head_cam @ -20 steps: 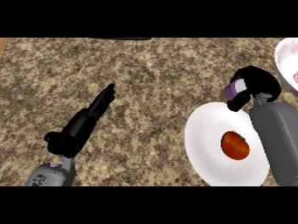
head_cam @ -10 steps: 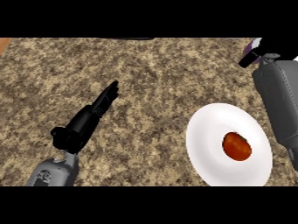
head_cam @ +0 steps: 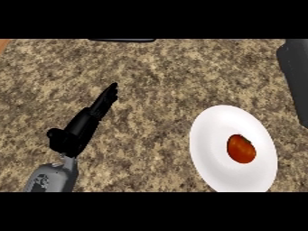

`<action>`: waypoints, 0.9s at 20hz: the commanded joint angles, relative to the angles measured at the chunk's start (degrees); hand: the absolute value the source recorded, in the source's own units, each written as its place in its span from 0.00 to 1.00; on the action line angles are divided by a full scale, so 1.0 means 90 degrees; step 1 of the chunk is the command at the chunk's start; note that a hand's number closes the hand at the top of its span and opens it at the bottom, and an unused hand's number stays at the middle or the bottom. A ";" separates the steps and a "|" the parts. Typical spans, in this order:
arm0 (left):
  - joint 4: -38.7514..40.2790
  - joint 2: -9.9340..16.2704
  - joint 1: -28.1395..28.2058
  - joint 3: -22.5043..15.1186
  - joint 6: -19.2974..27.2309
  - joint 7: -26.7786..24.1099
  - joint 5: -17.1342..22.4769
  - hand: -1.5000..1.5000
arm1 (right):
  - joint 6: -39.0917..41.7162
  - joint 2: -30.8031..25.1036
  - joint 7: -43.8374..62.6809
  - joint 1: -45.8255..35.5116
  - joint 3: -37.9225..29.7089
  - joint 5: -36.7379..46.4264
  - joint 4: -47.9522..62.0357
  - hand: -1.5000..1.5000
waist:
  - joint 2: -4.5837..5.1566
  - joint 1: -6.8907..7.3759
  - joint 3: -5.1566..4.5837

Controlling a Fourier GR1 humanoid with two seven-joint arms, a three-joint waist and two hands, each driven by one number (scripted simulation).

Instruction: Pick the can from the plate and place it in the bowl

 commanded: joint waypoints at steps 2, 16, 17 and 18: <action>-0.0147 -0.0270 0.0046 -0.0183 0.0234 0.0155 -0.0176 0.50 | -0.0638 -0.0329 -0.0021 -0.0325 -0.0238 0.0175 0.1129 1.00 | -0.0016 -0.0058 0.0001; -0.0255 -0.0155 0.0318 -0.0169 0.0093 -0.0064 -0.0261 0.50 | -0.0610 -0.1636 -0.1042 0.0111 -0.0827 -0.0020 0.2835 1.00 | 0.0002 -0.0018 0.0016; -0.0126 -0.0096 0.0026 0.0016 0.0017 0.0066 -0.0112 0.50 | -0.0565 -0.1661 -0.1130 0.0140 -0.0978 -0.0177 0.2925 1.00 | 0.0022 -0.0039 0.0018; -0.0220 -0.0127 -0.0070 0.0079 0.0127 0.0229 -0.0113 0.50 | -0.0472 -0.1518 -0.1185 0.0274 -0.1178 -0.0432 0.2965 1.00 | -0.0004 -0.0090 0.0020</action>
